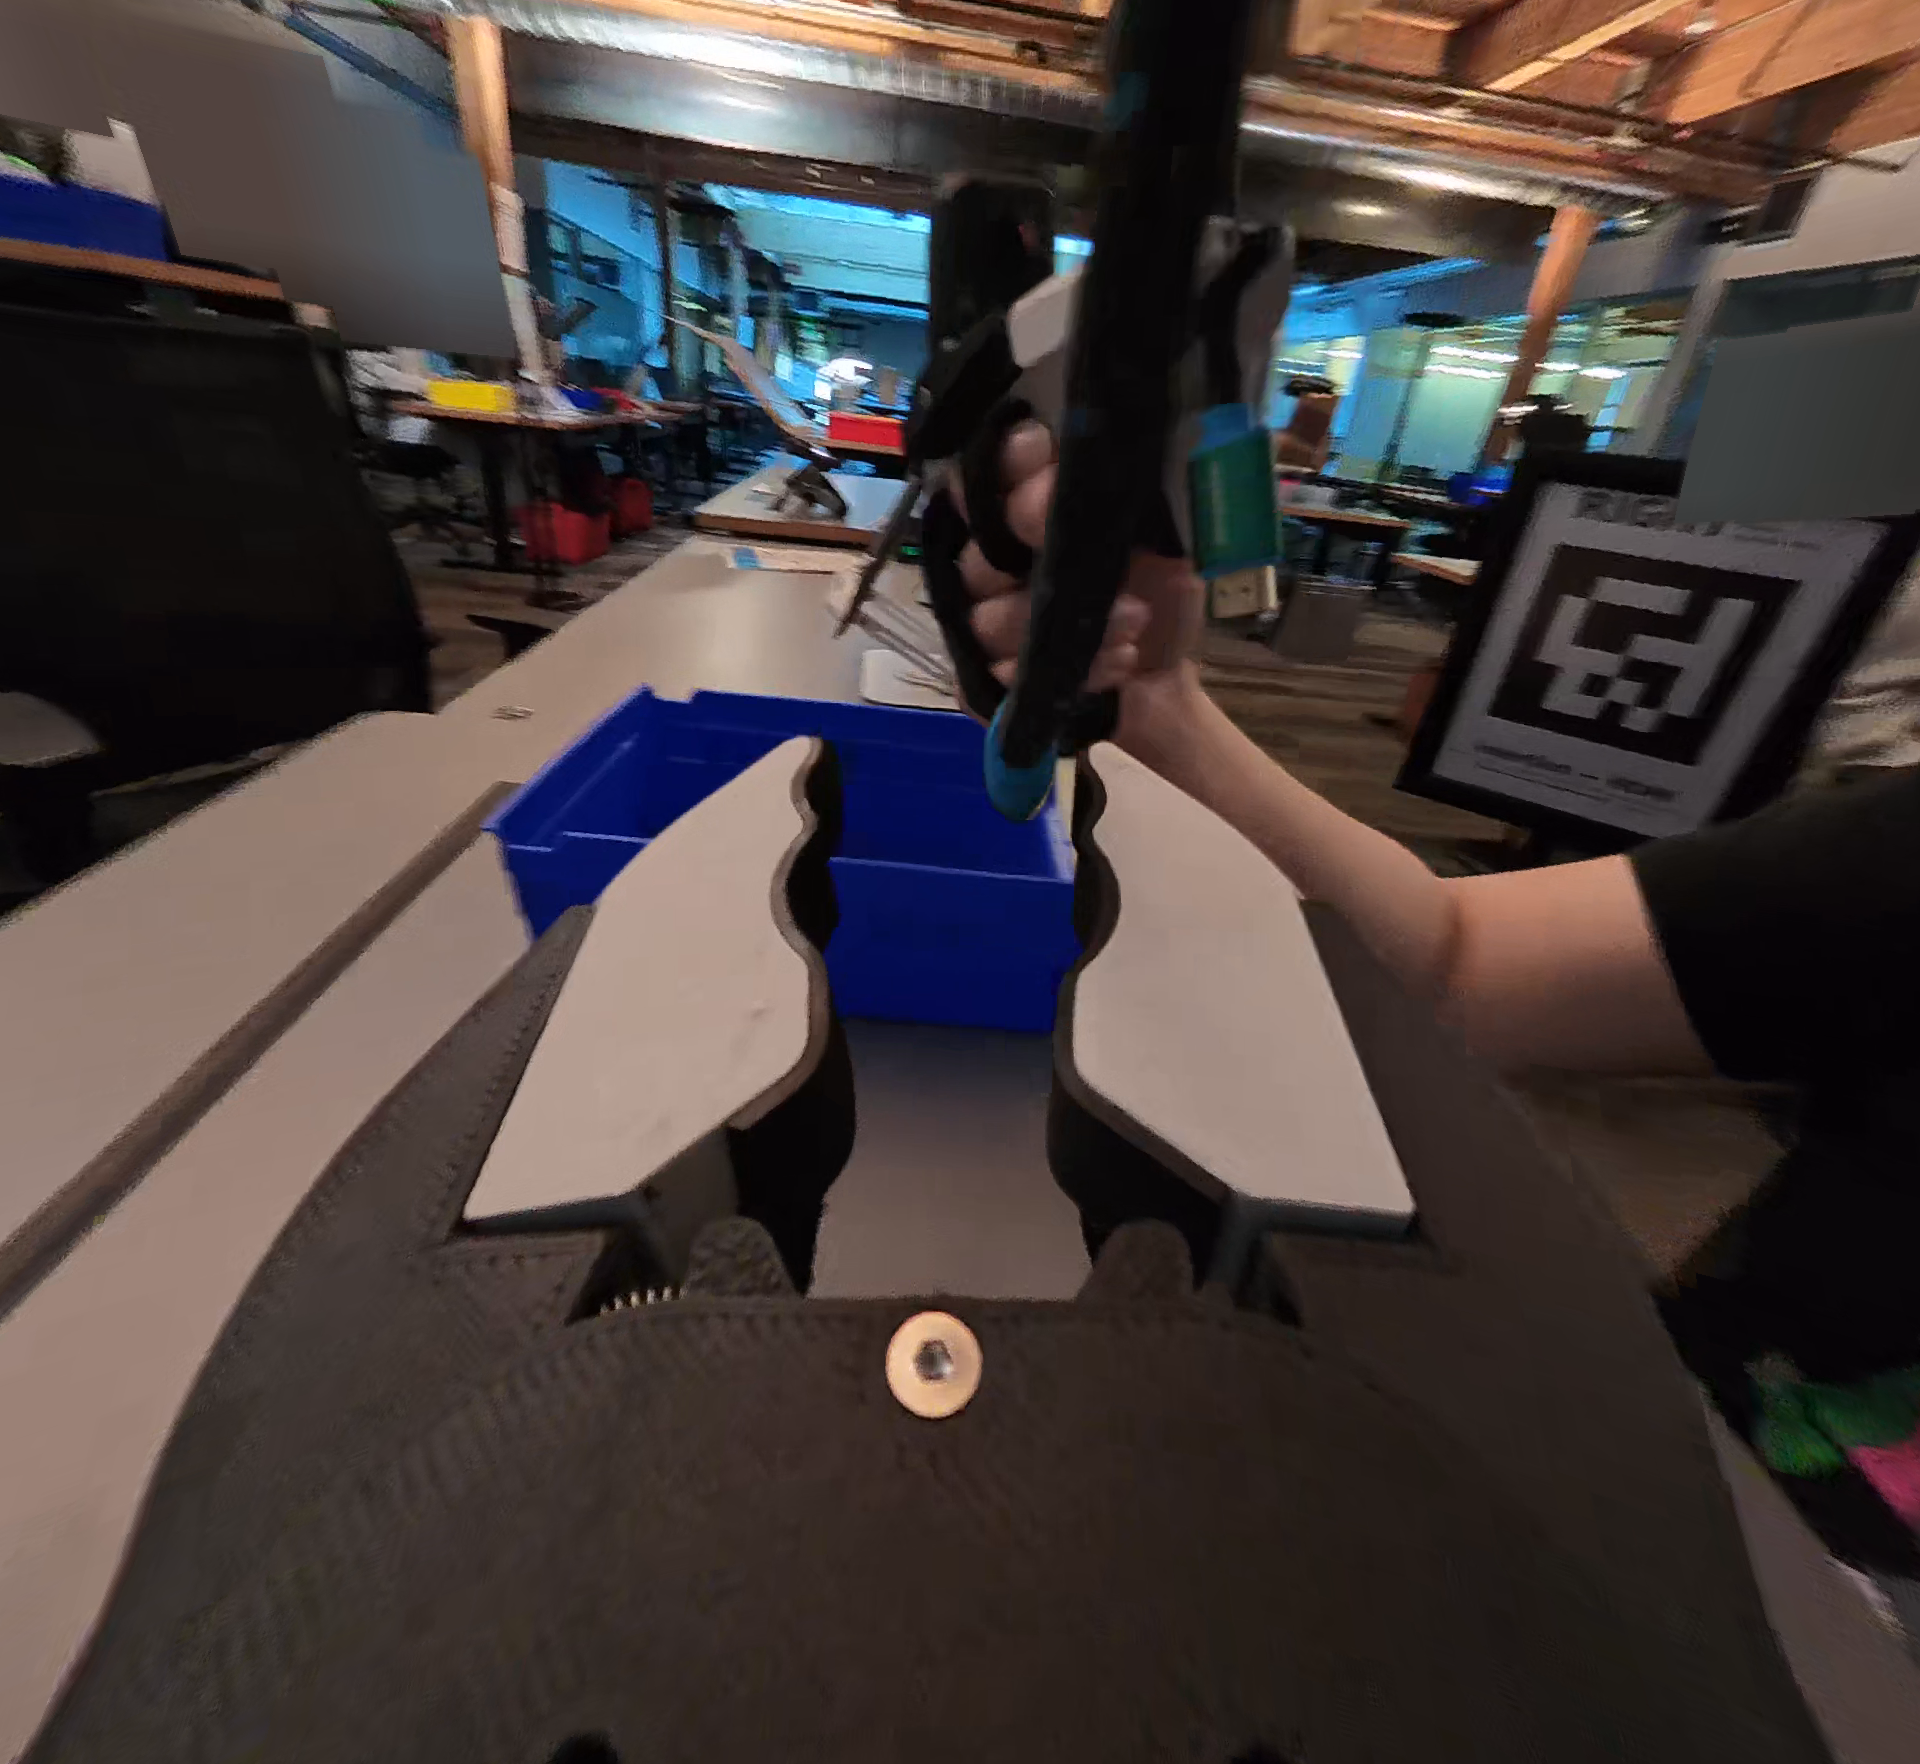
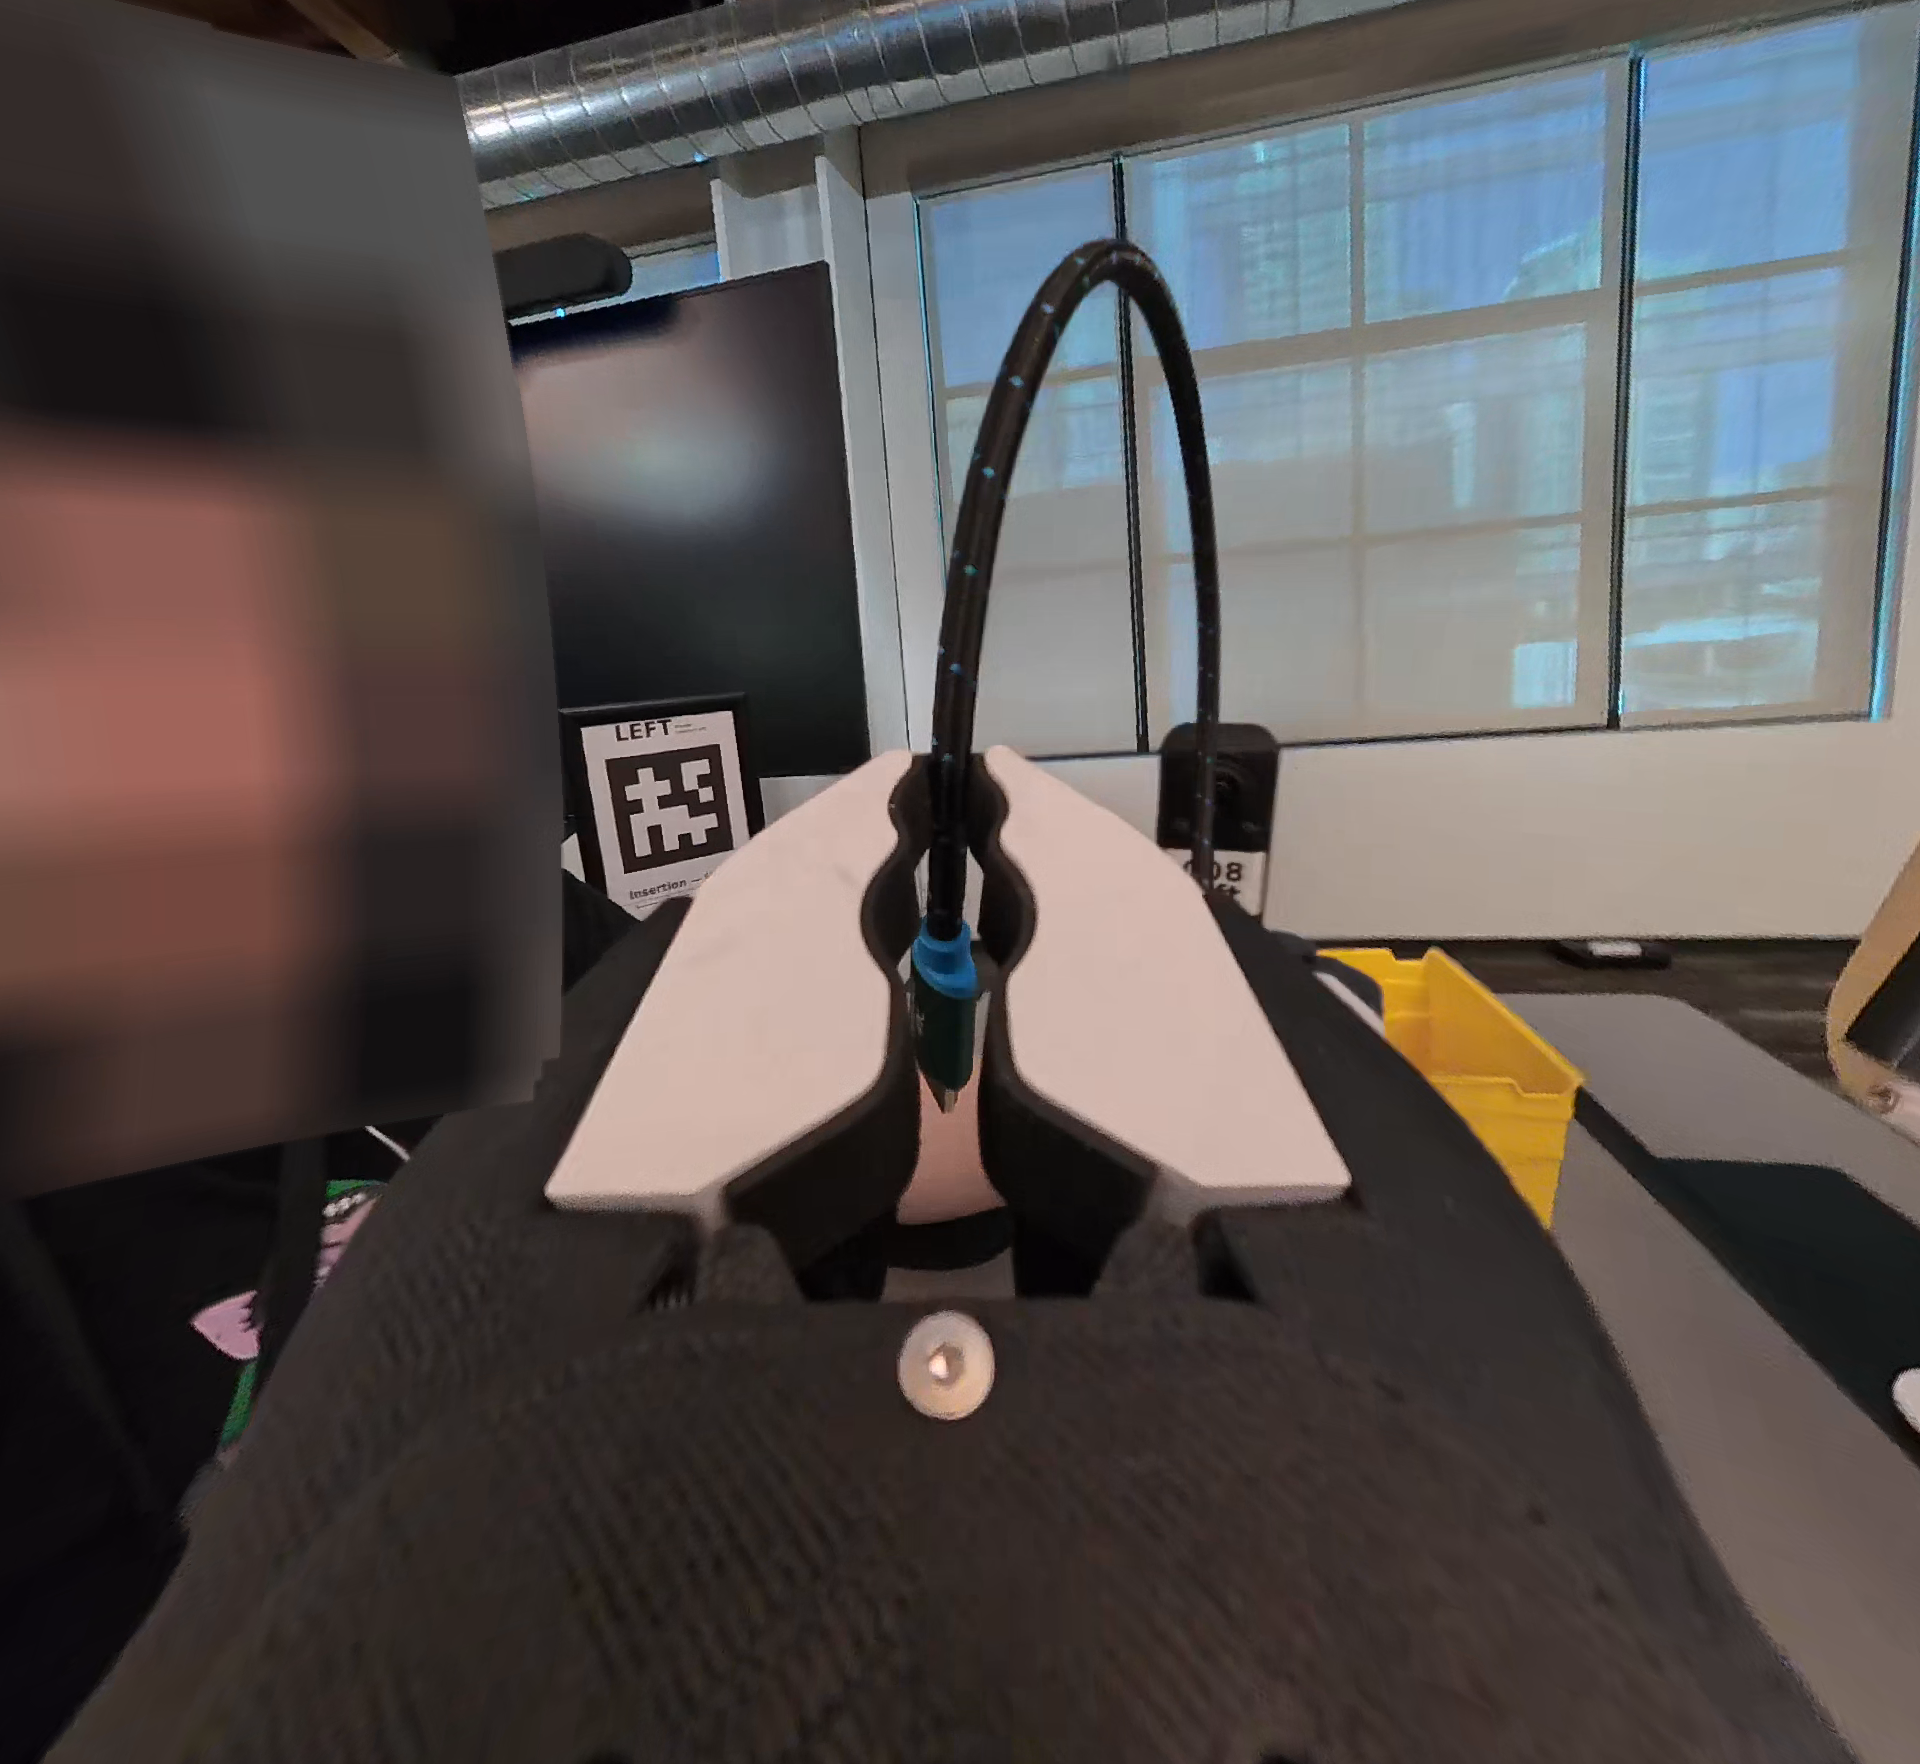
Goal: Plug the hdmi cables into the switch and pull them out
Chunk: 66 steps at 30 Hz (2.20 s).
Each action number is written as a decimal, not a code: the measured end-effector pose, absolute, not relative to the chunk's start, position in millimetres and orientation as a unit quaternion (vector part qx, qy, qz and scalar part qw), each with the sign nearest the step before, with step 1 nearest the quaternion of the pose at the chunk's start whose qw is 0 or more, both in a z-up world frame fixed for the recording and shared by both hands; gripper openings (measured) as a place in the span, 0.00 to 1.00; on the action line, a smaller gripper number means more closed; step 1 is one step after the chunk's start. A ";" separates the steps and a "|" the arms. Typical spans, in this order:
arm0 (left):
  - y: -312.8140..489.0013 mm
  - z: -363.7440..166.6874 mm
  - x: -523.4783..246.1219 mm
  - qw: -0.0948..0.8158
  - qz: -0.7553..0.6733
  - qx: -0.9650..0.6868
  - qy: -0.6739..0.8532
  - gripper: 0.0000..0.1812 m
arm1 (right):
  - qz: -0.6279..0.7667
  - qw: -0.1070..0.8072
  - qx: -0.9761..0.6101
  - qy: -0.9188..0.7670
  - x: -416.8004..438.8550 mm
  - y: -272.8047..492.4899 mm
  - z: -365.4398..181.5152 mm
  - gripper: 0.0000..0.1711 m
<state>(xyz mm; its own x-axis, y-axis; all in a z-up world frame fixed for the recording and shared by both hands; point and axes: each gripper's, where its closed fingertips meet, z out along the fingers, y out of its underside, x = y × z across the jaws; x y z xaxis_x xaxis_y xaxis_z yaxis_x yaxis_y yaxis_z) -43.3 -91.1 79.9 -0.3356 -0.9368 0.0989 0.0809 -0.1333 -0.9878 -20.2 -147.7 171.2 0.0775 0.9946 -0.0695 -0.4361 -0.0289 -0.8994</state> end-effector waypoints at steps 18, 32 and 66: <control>-119.6 97.7 -59.7 0.311 -0.722 -0.352 0.509 0.23 | 0.514 0.594 -0.184 -0.591 -29.2 -246.0 140.4 0.04; -218.1 74.7 -39.9 0.343 -0.613 -0.267 0.660 0.28 | 0.435 0.598 -0.188 -0.646 -56.4 -249.4 123.5 0.04; -123.9 50.1 -39.1 0.428 -0.360 -0.461 0.689 0.07 | -0.024 0.637 -0.538 -0.551 -103.7 -125.8 107.3 0.18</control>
<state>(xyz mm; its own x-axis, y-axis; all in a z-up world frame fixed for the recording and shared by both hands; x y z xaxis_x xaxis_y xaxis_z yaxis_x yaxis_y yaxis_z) -39.1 -123.9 50.1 -0.2091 -0.9433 -0.2577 -0.3267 0.3158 -0.8908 -103.7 -125.8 107.3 0.3913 0.5623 0.7285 0.6242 0.4195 -0.6591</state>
